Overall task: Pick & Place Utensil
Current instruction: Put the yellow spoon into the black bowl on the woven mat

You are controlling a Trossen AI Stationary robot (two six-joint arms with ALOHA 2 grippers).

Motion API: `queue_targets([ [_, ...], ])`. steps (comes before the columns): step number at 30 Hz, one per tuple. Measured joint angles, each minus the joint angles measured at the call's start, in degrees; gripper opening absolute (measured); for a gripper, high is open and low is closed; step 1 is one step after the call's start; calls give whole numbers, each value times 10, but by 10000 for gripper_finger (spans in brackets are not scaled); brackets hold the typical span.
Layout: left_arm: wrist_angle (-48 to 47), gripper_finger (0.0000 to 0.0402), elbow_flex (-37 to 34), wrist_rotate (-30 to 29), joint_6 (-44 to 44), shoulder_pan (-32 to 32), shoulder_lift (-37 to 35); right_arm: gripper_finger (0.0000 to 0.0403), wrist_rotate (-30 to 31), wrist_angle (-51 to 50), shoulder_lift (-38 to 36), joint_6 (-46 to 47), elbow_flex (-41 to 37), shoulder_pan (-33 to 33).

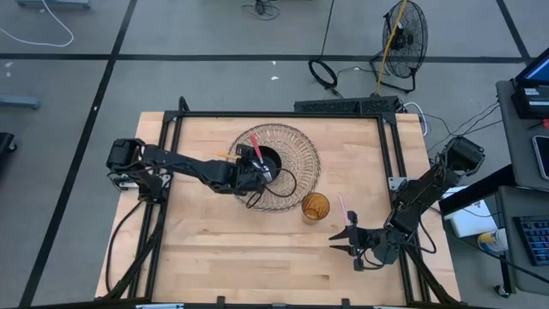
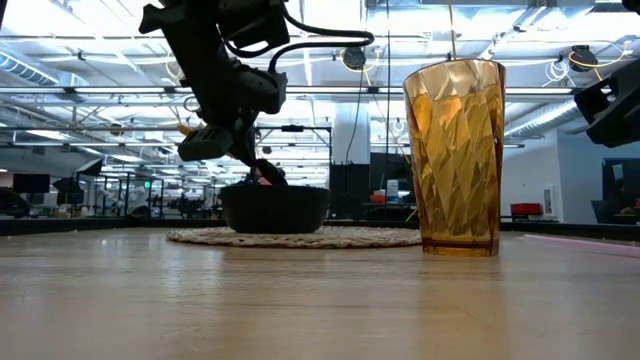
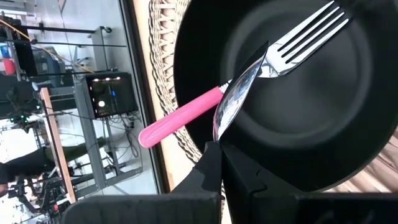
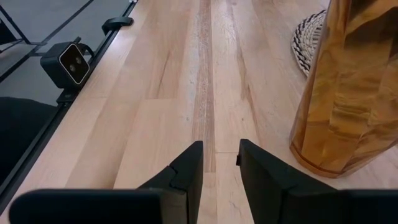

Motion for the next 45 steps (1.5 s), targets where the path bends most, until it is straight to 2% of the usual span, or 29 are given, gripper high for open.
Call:
queue_targets([
  [10, 0, 0, 0, 8, 3, 0, 0, 93, 0, 0, 0, -1, 0, 0],
  [21, 1, 0, 0, 32, 52, 17, 0, 93, 3, 2, 0, -2, 0, -1],
  [34, 9, 0, 0, 104, 153, 64, 0, 93, 3, 12, 0, -4, 0, -1],
  [45, 30, 0, 0, 181, 191, 90, 0, 93, 1, 12, 0, -13, 0, -12],
])
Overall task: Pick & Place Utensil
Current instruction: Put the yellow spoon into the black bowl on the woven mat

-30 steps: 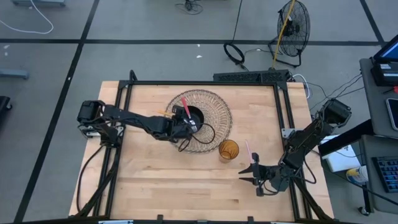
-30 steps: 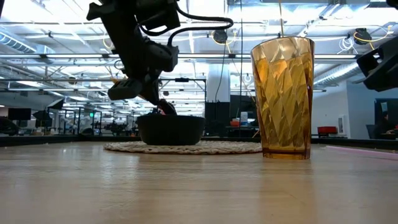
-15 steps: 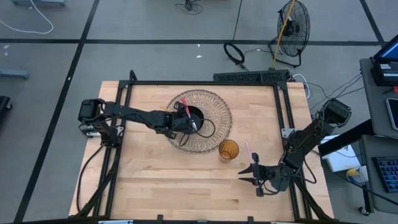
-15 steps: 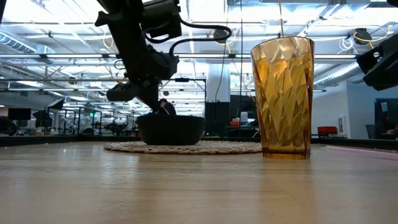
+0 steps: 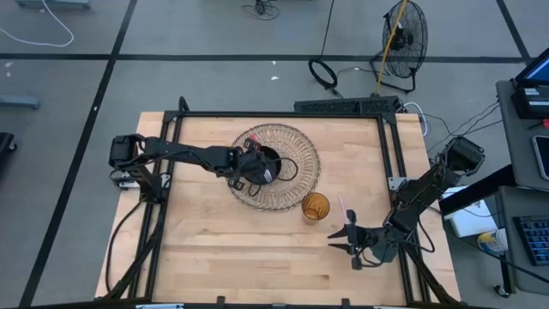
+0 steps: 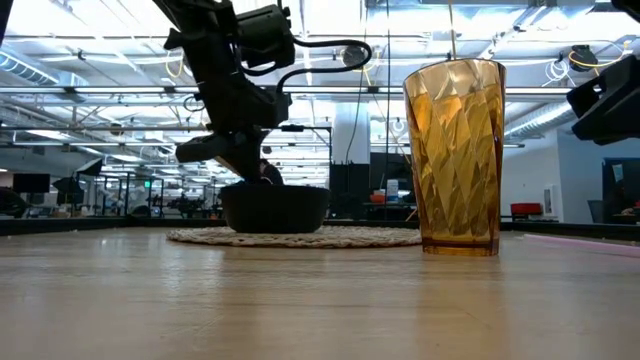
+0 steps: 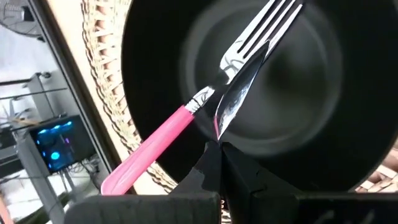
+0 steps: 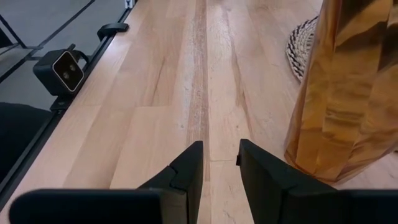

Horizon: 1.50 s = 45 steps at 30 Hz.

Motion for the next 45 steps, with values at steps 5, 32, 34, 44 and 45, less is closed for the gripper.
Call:
queue_targets([
  [5, 6, 0, 0, 28, 21, 4, 0, 93, 0, 0, 0, -1, 0, 0],
  [32, 53, 0, 1, 90, 17, 9, 19, 93, 0, 4, 0, -2, 0, 0],
  [34, 50, 0, 1, 92, 17, 9, 23, 93, -1, 4, 0, -2, 0, 0],
  [44, 60, 3, 1, 93, 17, 9, 41, 93, 0, 4, 0, -2, 0, 0],
  [45, 56, 3, 0, 93, 17, 9, 40, 93, -1, 4, 0, -2, 0, 0],
])
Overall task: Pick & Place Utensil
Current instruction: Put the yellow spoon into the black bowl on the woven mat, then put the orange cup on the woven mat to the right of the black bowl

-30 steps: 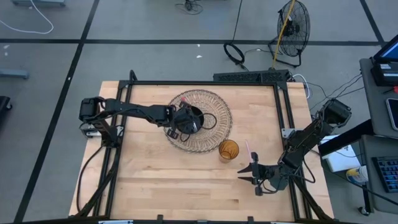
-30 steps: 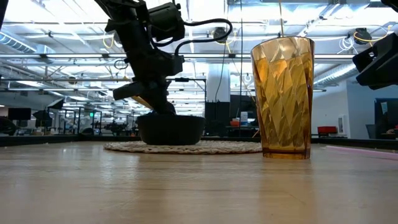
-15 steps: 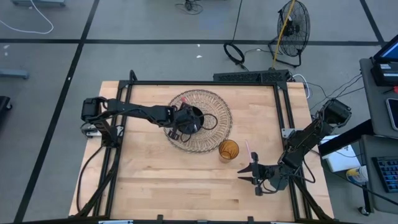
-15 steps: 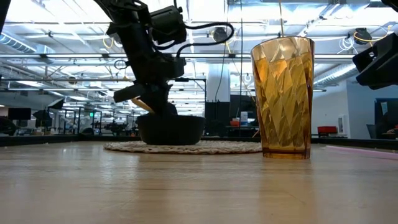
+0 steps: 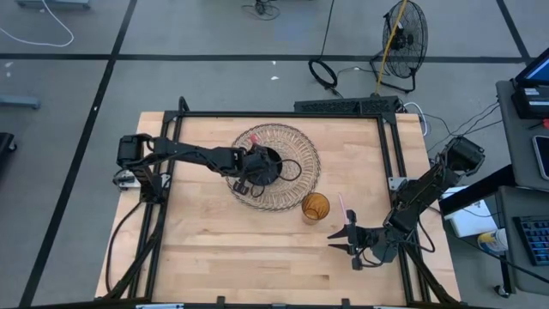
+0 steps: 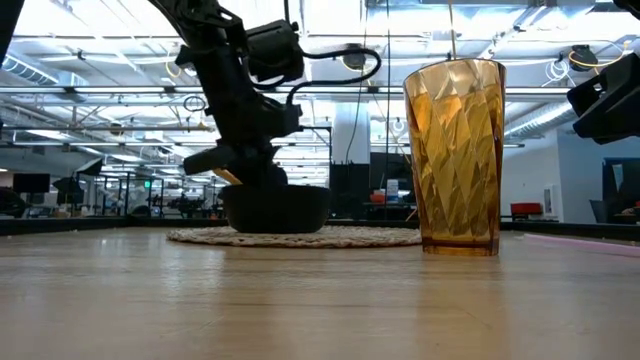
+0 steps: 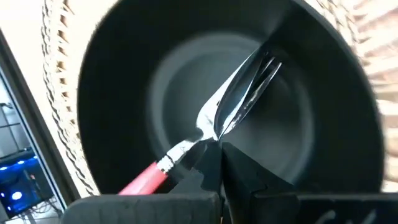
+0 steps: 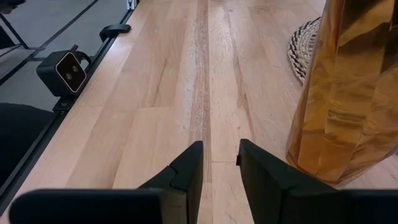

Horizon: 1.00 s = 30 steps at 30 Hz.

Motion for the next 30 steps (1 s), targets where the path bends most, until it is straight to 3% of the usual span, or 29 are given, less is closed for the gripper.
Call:
queue_targets([
  [8, 1, 8, 0, -24, -7, 0, -1, 93, 0, -1, 0, -1, 0, 0],
  [20, 5, 65, 0, -40, -9, 0, -1, 93, 0, -2, 0, -1, 0, 0],
  [26, 5, 56, 0, -44, -11, 0, -1, 93, 0, -2, 0, -1, 0, 0],
  [30, 5, 52, 0, -78, -11, -5, -1, 93, 0, -2, 0, -1, 0, 0],
])
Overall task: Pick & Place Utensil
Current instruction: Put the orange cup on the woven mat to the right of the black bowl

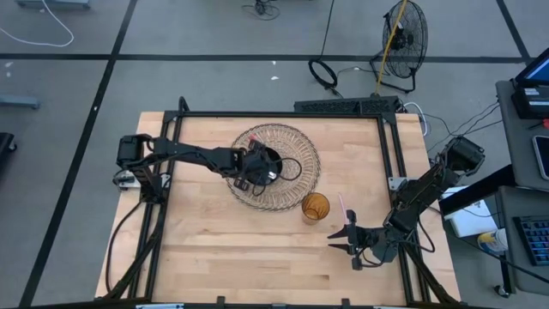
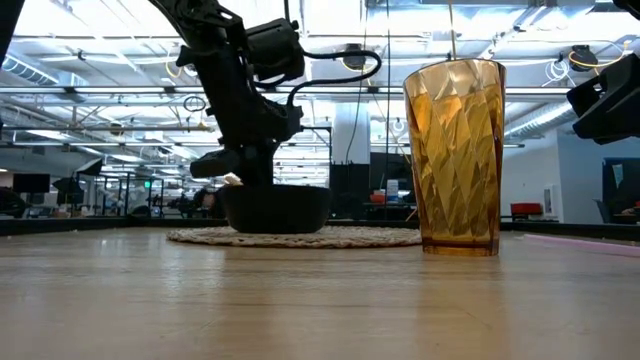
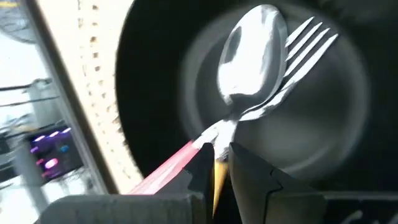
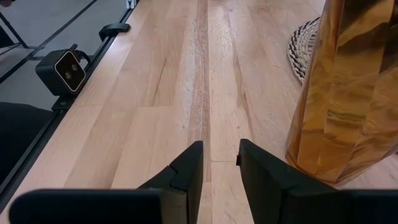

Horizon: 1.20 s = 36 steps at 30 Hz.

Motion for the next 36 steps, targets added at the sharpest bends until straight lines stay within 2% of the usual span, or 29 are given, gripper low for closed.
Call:
queue_targets([
  [5, 0, 61, 0, -73, -9, -16, -31, 93, 0, 0, 0, -1, 0, 0],
  [10, 2, 60, 0, -77, -57, -27, -108, 93, 0, 0, 0, -3, 0, 0],
  [13, 3, 55, 0, -55, -99, -34, -169, 93, 0, 0, 0, -3, 0, 0],
  [17, 13, 46, 0, 11, -149, -45, -244, 93, 0, 0, 0, -3, 0, 0],
  [22, 19, 36, 0, 76, -189, -70, -302, 93, 0, 1, 0, -5, 0, 0],
  [27, 20, 28, 0, 115, -205, -103, -320, 93, 0, 1, 0, -5, 0, 0],
  [36, 17, 24, 0, 116, -229, -168, -323, 93, -2, 6, 0, -14, 0, 0],
])
